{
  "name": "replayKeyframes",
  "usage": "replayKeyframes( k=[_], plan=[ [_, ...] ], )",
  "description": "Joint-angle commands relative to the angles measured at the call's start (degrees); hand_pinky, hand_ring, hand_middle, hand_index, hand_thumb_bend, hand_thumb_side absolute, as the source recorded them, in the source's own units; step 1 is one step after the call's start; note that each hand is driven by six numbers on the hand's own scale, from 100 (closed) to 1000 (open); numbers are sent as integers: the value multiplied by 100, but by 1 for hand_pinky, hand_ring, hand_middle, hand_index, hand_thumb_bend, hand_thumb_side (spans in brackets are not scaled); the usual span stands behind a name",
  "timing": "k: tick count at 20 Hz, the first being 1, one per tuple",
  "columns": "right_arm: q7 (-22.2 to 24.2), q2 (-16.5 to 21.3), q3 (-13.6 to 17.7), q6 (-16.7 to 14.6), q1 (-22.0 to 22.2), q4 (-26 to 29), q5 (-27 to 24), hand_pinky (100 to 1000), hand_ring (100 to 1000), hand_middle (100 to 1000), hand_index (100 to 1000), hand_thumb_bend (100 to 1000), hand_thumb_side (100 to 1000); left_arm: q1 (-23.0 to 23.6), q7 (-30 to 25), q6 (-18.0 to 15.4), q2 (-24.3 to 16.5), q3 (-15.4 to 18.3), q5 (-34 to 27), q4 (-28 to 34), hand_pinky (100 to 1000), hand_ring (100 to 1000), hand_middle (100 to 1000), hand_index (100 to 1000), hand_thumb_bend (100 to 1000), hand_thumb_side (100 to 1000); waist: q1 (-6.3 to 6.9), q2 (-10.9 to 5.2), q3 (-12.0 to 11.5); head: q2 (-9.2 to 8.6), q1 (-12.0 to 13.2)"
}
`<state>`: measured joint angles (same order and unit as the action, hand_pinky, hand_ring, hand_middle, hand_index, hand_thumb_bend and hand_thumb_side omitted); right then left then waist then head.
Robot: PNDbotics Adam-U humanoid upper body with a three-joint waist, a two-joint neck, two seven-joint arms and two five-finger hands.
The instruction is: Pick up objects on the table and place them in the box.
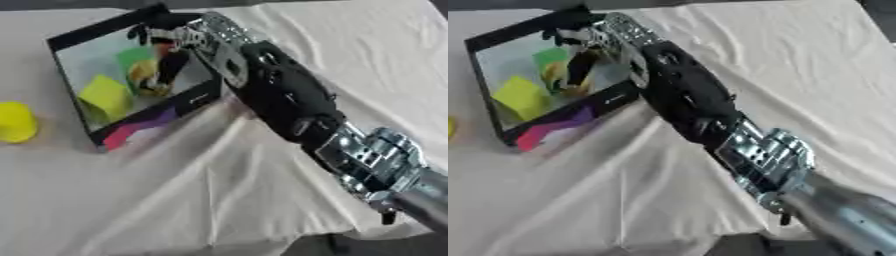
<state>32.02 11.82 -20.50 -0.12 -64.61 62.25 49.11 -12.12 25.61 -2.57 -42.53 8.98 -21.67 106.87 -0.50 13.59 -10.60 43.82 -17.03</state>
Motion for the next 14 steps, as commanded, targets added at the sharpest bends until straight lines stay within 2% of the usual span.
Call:
replayKeyframes(
  k=[1, 3, 4, 5, 6, 8, 10, 11, 14],
  plan=[
    [11, 190, -2, 59, -170, 395, -163, 895, 857, 842, 992, 450, 363, -11, 3, -9, -235, 83, 23, 48, 772, 799, 731, 753, 100, 597, 61, -217, 18, 29, -12],
    [67, 289, -19, 101, -181, 623, -320, 890, 856, 836, 990, 450, 335, 11, 14, -10, -248, 99, 28, 44, 772, 799, 732, 753, 100, 598, 52, -232, 50, 29, 23],
    [99, 343, -20, 134, -185, 746, -412, 879, 854, 829, 986, 406, 281, 27, 24, -10, -251, 111, 29, 40, 772, 799, 731, 752, 100, 600, 47, -241, 69, 29, 49],
    [130, 405, -13, 171, -185, 895, -513, 877, 854, 828, 985, 391, 266, 46, 39, -13, -253, 129, 29, 35, 772, 799, 731, 753, 100, 600, 40, -248, 91, 29, 75],
    [155, 467, 2, 223, -179, 1051, -613, 869, 854, 825, 981, 334, 221, 66, 52, -16, -256, 144, 30, 31, 771, 799, 731, 752, 100, 600, 35, -253, 112, 29, 101],
    [158, 601, 42, 362, -160, 1362, -808, 866, 857, 822, 973, 274, 209, 111, 73, -19, -271, 166, 39, 21, 771, 799, 732, 752, 100, 601, 27, -261, 156, 29, 156],
    [165, 767, 32, 505, -124, 1697, -1015, 870, 872, 827, 962, 253, 174, 160, 85, -17, -300, 183, 58, 8, 771, 799, 732, 752, 100, 601, 11, -271, 213, 29, 211],
    [191, 866, 14, 551, -93, 1871, -1122, 871, 874, 831, 959, 198, 181, 189, 90, -16, -313, 192, 70, 1, 771, 800, 731, 752, 100, 602, 3, -277, 248, 29, 247],
    [277, 1216, -46, 655, 11, 2363, -1424, 882, 892, 839, 946, 198, 196, 267, 103, -10, -342, 211, 111, -20, 771, 800, 731, 752, 100, 604, -18, -292, 341, 29, 371]
  ],
)
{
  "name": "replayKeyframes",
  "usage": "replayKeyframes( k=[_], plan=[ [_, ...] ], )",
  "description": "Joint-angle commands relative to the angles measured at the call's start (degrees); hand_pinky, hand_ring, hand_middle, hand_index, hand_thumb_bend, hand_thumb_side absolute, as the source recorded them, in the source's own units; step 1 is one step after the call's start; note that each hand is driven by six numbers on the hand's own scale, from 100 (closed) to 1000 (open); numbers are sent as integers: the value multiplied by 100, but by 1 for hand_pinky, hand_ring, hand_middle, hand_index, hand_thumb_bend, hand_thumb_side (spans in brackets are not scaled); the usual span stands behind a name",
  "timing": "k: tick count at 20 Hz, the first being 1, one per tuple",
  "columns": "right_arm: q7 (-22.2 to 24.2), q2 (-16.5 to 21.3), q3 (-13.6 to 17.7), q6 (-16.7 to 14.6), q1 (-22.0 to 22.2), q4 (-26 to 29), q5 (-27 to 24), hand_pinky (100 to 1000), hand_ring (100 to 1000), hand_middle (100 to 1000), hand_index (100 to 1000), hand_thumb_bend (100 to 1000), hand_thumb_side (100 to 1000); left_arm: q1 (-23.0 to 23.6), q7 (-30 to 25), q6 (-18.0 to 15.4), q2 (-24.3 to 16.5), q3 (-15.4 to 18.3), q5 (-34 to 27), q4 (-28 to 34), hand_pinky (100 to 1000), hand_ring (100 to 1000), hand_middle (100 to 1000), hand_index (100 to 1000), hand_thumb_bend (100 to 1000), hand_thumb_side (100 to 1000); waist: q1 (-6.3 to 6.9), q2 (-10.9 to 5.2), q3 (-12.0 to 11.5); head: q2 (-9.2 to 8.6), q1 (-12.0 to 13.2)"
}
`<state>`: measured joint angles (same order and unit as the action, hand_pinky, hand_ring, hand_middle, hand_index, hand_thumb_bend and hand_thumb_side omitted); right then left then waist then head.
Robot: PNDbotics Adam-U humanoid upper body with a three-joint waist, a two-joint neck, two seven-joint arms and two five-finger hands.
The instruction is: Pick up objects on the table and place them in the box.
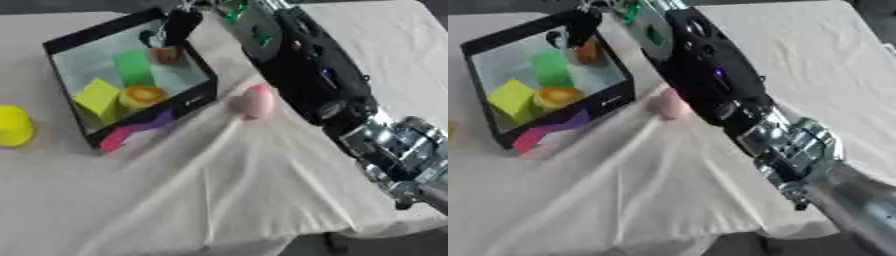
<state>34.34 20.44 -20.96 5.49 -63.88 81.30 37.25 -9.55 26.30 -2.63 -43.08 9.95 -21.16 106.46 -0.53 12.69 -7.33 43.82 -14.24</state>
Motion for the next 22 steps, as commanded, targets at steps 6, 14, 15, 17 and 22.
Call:
replayKeyframes(
  k=[6, 14, 15, 17, 22],
  plan=[
    [50, 1117, -66, 311, 406, 1443, -842, 878, 894, 847, 950, 187, 201, 131, 70, -13, -292, 150, 123, 17, 771, 801, 732, 752, 100, 610, -71, -218, 182, 29, 269],
    [343, 1583, -80, 887, 1270, 2716, -947, 854, 866, 843, 940, 169, 217, 227, 49, 11, -242, 133, 182, -2, 773, 803, 733, 752, 100, 629, -122, -188, 243, 29, 338],
    [404, 1632, -71, 964, 1385, 2830, -934, 854, 866, 842, 937, 170, 220, 229, 34, 16, -240, 122, 187, -7, 773, 803, 733, 752, 100, 630, -130, -183, 240, 29, 341],
    [498, 1711, -52, 1080, 1574, 2941, -891, 856, 867, 840, 931, 173, 227, 232, 8, 26, -231, 105, 197, -18, 773, 803, 733, 752, 100, 634, -141, -171, 233, 29, 345],
    [605, 1761, -115, 1042, 1912, 2689, -769, 860, 873, 839, 928, 181, 240, 226, -41, 44, -204, 73, 210, -48, 774, 804, 734, 752, 100, 640, -145, -132, 206, 29, 331]
  ],
)
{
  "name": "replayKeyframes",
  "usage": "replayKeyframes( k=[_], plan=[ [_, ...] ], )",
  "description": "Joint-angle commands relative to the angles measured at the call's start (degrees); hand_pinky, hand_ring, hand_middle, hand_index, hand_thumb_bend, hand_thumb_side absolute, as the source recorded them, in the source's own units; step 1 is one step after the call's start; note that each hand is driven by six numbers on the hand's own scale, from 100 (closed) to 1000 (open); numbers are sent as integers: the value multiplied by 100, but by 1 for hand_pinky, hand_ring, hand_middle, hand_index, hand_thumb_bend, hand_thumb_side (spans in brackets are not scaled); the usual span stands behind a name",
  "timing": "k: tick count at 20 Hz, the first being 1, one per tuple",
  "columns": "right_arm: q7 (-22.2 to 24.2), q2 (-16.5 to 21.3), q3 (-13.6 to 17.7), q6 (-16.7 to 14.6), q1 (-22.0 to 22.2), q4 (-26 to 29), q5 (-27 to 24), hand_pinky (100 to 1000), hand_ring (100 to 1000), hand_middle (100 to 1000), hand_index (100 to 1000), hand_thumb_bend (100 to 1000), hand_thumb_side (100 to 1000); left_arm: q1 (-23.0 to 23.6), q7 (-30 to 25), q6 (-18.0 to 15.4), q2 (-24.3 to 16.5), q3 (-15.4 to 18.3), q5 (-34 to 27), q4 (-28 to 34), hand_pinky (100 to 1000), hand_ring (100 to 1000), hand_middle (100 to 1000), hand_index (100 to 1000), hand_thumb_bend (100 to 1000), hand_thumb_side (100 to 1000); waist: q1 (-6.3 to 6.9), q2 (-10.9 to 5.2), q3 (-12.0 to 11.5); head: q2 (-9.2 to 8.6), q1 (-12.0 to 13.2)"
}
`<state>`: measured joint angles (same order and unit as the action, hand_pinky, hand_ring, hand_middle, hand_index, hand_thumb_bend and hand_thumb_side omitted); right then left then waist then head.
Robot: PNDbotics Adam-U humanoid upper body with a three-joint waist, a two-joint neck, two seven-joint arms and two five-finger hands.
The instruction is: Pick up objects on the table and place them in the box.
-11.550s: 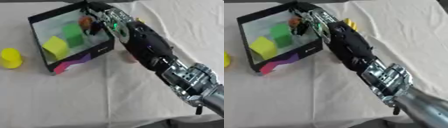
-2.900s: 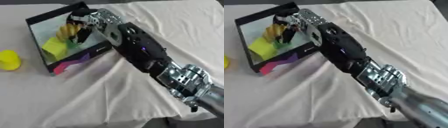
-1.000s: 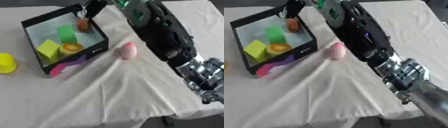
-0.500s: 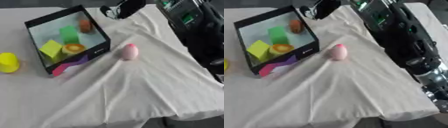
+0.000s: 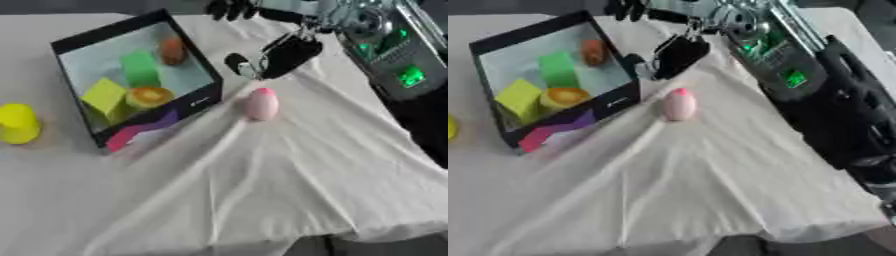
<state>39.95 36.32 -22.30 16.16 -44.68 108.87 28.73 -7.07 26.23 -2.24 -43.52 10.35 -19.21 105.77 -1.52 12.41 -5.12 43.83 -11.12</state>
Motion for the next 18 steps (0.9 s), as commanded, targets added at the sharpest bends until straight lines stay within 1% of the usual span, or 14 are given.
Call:
replayKeyframes(
  k=[1, 5, 6, 7, 10, 13, 14, 15, 18],
  plan=[
    [57, 158, -1, -67, 38, -171, 115, 860, 873, 838, 927, 178, 238, -27, -43, 8, -155, 27, 17, 16, 774, 807, 734, 753, 100, 642, -44, -97, -19, 29, 11],
    [53, 77, -72, -262, 129, -541, 276, 860, 873, 833, 914, 208, 249, -54, -87, 22, -139, -3, 16, -5, 775, 813, 734, 753, 100, 645, -33, -80, -35, 29, -16],
    [45, 60, -86, -302, 141, -619, 331, 860, 873, 832, 913, 214, 203, -61, -100, 25, -137, -11, 17, -9, 775, 814, 734, 753, 100, 646, -31, -78, -39, 29, -22],
    [39, 41, -95, -339, 157, -701, 385, 860, 873, 832, 913, 223, 253, -67, -113, 28, -133, -17, 18, -12, 775, 816, 734, 753, 100, 648, -30, -75, -43, 29, -26],
    [41, 11, -121, -444, 215, -938, 505, 862, 877, 834, 924, 245, 268, -74, -144, 37, -117, -34, 21, -26, 775, 817, 734, 751, 100, 651, -31, -64, -54, 29, -35],
    [85, 19, -136, -546, 274, -1126, 624, 870, 891, 845, 939, 334, 291, -61, -160, 46, -104, -35, 32, -44, 776, 817, 734, 750, 100, 656, -36, -48, -56, 29, -42],
    [105, 12, -139, -585, 288, -1186, 677, 870, 891, 845, 940, 341, 293, -59, -166, 48, -98, -38, 33, -49, 776, 817, 734, 750, 100, 656, -36, -43, -57, 29, -45],
    [128, 3, -146, -620, 300, -1253, 733, 869, 888, 842, 945, 377, 314, -58, -175, 51, -93, -44, 34, -53, 776, 818, 734, 750, 100, 659, -36, -39, -56, 29, -48],
    [176, -38, -165, -709, 317, -1439, 858, 870, 888, 838, 948, 400, 317, -66, -207, 61, -81, -67, 39, -66, 776, 819, 735, 750, 100, 661, -33, -29, -56, 29, -64]
  ],
)
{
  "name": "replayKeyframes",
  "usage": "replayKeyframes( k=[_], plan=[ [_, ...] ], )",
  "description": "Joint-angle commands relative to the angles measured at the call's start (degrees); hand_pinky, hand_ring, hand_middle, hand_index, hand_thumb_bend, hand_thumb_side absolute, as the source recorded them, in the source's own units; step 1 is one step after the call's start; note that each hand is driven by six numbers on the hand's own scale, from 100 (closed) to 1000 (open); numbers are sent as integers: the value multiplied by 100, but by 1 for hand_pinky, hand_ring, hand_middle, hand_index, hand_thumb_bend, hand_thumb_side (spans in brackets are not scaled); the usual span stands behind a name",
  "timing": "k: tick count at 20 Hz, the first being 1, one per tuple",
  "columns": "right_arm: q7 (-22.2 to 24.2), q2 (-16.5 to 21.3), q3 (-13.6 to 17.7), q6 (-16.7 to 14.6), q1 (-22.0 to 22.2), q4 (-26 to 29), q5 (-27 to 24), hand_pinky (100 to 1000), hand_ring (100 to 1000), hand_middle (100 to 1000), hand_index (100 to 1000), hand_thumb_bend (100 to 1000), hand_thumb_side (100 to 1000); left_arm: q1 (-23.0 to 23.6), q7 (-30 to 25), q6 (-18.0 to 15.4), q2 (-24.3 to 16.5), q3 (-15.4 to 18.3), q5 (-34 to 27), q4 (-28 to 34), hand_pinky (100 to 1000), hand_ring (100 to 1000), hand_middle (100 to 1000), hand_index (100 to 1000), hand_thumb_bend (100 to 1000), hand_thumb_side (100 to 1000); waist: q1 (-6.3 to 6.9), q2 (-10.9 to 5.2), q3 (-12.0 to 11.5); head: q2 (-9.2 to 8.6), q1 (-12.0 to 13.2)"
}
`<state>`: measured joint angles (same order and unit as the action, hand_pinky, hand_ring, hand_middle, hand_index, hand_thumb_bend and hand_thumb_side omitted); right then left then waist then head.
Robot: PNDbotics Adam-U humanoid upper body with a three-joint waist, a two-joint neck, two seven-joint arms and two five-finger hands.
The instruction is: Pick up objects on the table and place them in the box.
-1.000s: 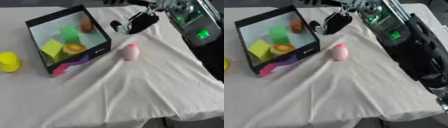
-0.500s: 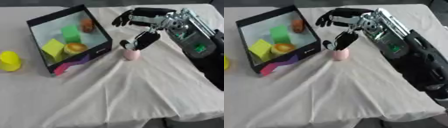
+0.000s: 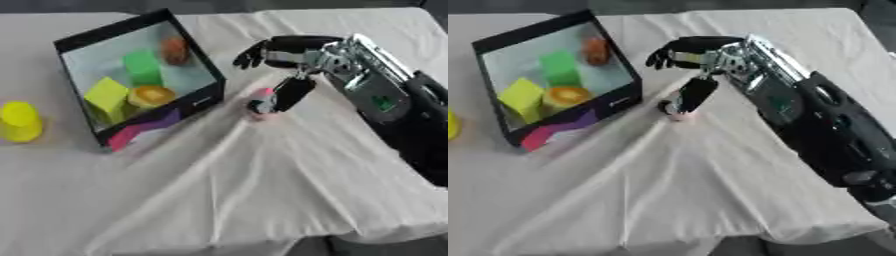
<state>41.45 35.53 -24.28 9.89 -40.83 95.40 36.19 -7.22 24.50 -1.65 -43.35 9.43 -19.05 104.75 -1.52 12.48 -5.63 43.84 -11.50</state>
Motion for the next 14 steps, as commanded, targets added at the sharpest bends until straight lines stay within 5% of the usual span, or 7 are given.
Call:
replayKeyframes(
  k=[1, 14],
  plan=[
    [31, 34, 35, -107, -58, -139, 135, 871, 890, 839, 949, 406, 318, -52, -42, 4, -95, 21, 26, 30, 776, 819, 735, 749, 100, 662, -32, -32, -4, 28, -26],
    [-127, -25, 69, -264, 34, -724, 552, 876, 894, 842, 953, 450, 343, -72, -104, 19, -46, -20, 48, -18, 777, 822, 735, 748, 100, 671, -24, 10, -1, 28, -63]
  ],
)
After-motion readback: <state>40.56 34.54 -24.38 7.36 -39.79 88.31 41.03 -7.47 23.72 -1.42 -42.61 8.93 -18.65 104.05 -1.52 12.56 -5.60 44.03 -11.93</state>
